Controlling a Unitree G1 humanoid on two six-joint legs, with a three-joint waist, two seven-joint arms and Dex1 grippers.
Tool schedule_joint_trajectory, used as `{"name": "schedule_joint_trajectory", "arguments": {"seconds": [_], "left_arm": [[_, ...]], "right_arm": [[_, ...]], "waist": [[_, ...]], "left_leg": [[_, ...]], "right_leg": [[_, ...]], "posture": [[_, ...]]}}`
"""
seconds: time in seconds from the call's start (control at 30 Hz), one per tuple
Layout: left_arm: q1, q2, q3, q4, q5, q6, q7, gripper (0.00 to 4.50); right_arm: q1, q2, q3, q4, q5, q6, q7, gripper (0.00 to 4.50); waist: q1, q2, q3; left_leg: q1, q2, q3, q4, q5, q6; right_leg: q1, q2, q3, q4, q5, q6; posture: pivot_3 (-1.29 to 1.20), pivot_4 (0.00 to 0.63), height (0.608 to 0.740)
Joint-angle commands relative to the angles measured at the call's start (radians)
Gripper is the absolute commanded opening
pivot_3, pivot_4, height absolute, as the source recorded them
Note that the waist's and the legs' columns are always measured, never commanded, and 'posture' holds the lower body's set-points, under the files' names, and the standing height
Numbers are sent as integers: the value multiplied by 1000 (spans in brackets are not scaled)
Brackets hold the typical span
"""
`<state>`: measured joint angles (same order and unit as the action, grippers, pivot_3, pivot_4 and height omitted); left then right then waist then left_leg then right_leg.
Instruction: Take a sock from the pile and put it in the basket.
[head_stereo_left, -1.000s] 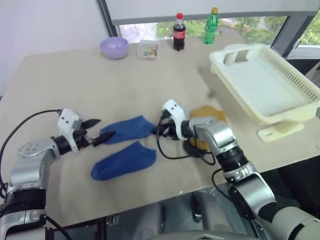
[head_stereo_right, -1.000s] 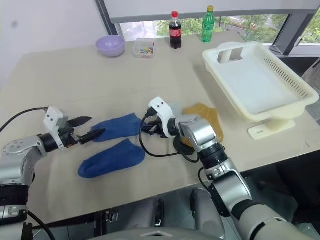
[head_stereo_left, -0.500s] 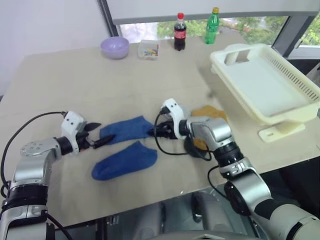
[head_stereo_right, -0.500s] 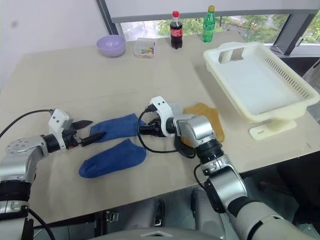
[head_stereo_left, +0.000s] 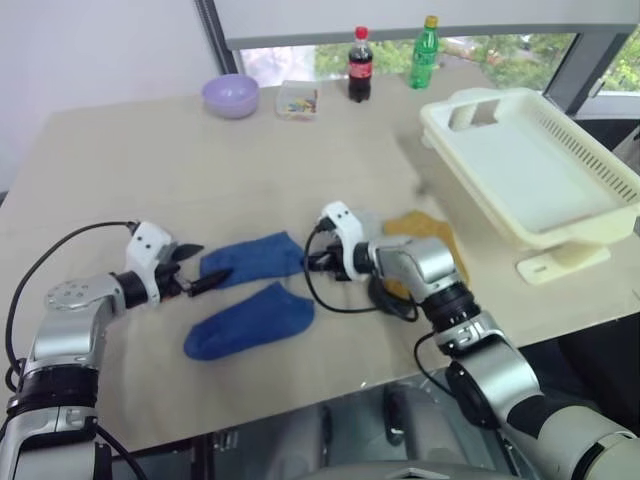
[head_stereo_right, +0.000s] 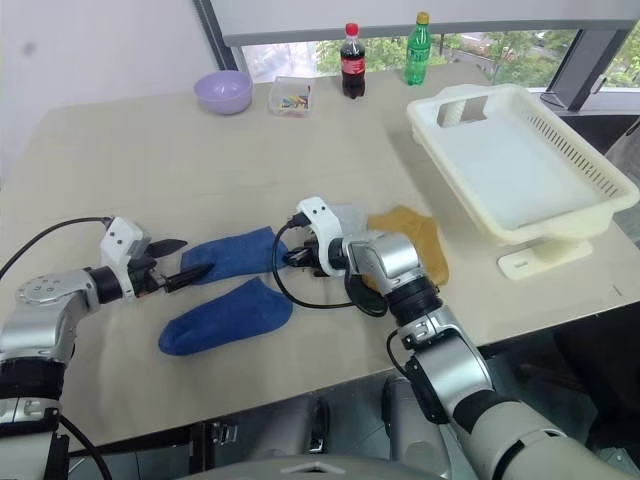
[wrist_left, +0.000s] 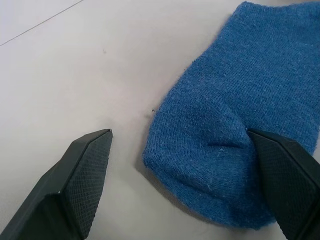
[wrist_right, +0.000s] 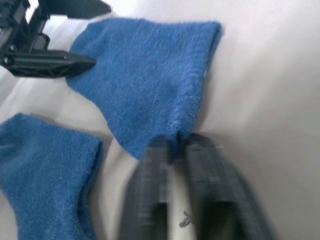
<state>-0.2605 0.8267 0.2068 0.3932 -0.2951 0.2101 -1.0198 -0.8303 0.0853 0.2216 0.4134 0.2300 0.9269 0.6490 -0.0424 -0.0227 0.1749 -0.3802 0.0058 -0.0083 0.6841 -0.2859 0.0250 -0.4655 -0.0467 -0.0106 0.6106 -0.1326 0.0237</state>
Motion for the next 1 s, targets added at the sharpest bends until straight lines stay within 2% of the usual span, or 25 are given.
{"name": "schedule_joint_trajectory", "arguments": {"seconds": [0.03,0.07,0.2,0.33,0.6,0.8,0.9,1.0], "left_arm": [[13,4,-19,17,27,30,15,3964],[15,3,-19,16,24,42,17,3718],[23,-6,-2,-2,-9,92,15,2202],[27,-14,51,-45,-107,220,3,2202],[60,-11,97,-101,-196,359,-3,2202],[70,0,126,-109,-232,356,-41,2202],[81,4,120,-122,-222,358,-29,3068],[83,-9,129,-117,-221,363,2,4456]], "right_arm": [[-9,3,21,-4,-4,-26,3,0],[-8,3,24,-2,-6,-30,3,0],[-8,4,29,1,-8,-37,4,0],[-5,0,40,3,-15,-49,5,0],[0,-1,54,7,-27,-69,8,0],[1,-3,59,10,-31,-79,10,0],[1,-3,62,11,-32,-82,11,0],[1,-4,63,12,-33,-86,12,0]], "waist": [[0,0,0],[-1,0,0],[-1,0,0],[-2,0,0],[-3,0,0],[-3,0,0],[-3,0,0],[-2,0,0]], "left_leg": [[0,0,0,0,0,0],[0,0,0,0,0,0],[1,0,0,0,0,0],[1,0,0,0,0,0],[1,0,0,0,0,0],[0,0,0,0,0,0],[0,0,0,0,0,0],[1,0,0,0,0,0]], "right_leg": [[0,0,0,0,0,0],[0,0,0,0,0,0],[0,0,0,0,0,0],[0,0,0,0,0,0],[0,0,1,0,0,0],[0,0,0,0,0,0],[0,0,0,0,0,0],[0,0,0,0,0,0]], "posture": [[0,150,732],[0,150,732],[0,150,732],[0,150,732],[0,150,732],[0,150,732],[0,150,732],[0,150,732]]}}
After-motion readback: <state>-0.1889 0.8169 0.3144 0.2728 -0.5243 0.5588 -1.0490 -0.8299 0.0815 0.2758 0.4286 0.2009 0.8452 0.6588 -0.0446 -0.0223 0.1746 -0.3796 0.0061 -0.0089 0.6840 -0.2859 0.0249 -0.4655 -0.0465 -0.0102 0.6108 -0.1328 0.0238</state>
